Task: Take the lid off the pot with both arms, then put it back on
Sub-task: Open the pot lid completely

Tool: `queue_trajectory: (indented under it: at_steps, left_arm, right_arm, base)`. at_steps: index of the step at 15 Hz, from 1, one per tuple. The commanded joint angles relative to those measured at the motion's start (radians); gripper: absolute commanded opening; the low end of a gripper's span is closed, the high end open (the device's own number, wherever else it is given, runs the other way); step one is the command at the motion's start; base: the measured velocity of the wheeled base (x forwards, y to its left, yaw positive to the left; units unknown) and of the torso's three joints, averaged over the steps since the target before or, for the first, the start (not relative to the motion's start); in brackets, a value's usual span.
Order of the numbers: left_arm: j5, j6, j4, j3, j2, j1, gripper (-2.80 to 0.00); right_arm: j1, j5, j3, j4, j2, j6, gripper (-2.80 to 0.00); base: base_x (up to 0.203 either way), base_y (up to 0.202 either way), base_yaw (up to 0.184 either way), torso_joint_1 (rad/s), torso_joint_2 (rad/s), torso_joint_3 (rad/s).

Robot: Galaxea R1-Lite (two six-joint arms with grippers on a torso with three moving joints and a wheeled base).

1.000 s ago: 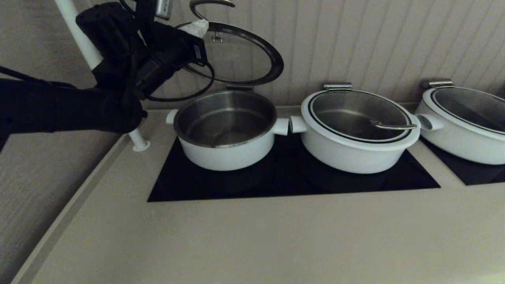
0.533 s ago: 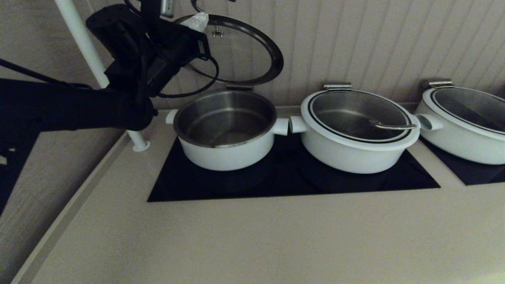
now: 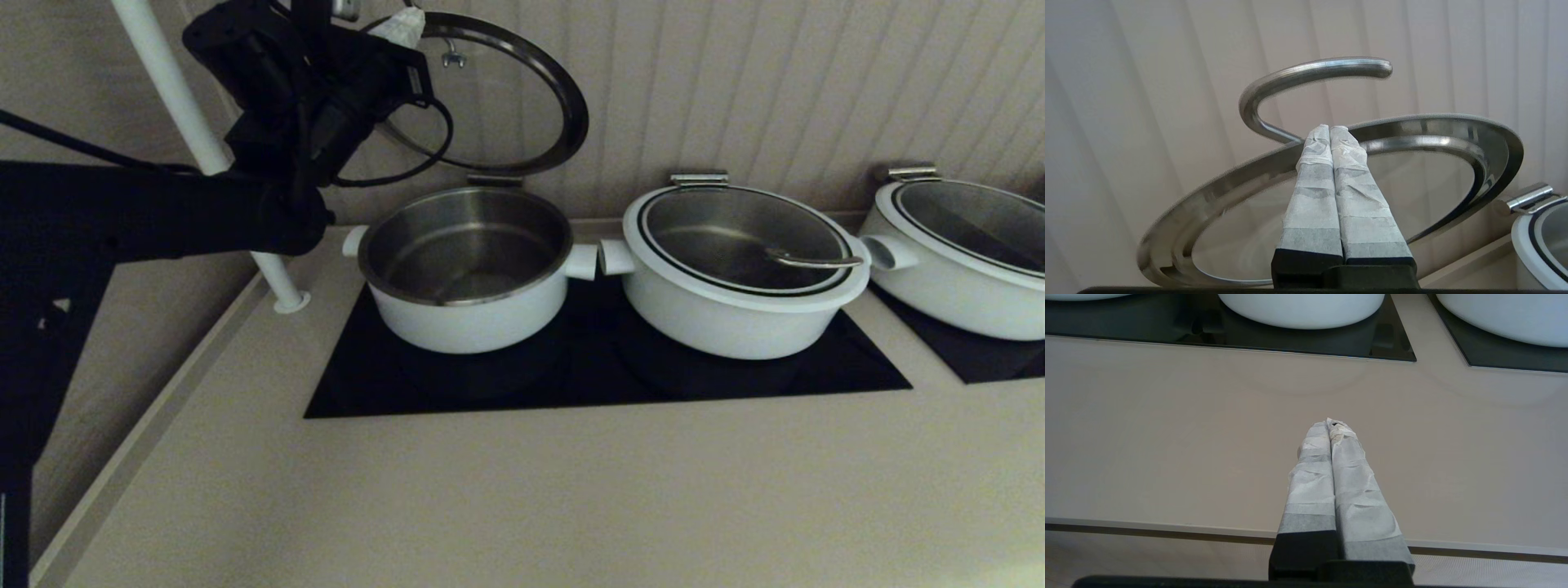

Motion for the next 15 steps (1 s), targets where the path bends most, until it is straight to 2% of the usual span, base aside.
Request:
queue_trajectory:
  at_steps: [1, 5, 12, 15]
  left_arm:
    - [-0.002, 0.001, -0.001, 0.005, -0.044, 0.000, -2.80]
    - [0.000, 0.003, 0.047, 0.024, -0.110, 0.003, -2.80]
    - [-0.002, 0.004, 0.060, 0.232, -0.250, 0.017, -2.80]
    - [-0.005, 0.006, 0.199, 0.226, -0.299, 0.018, -2.80]
  right_arm:
    - [0.000, 0.000, 0.000, 0.000, 0.002, -0.001, -2.80]
    - [0.000, 0.000, 0.000, 0.000, 0.002, -0.001, -2.80]
    - [0.000, 0.000, 0.000, 0.000, 0.002, -0.001, -2.80]
    - [0.000, 0.000, 0.000, 0.000, 0.002, -0.001, -2.80]
  base:
    - [0.000, 0.000, 0.000, 0.000, 0.00, 0.000]
    - [0.000, 0.000, 0.000, 0.000, 0.00, 0.000]
    - [0.000, 0.000, 0.000, 0.000, 0.00, 0.000]
    - [0.000, 0.000, 0.000, 0.000, 0.00, 0.000]
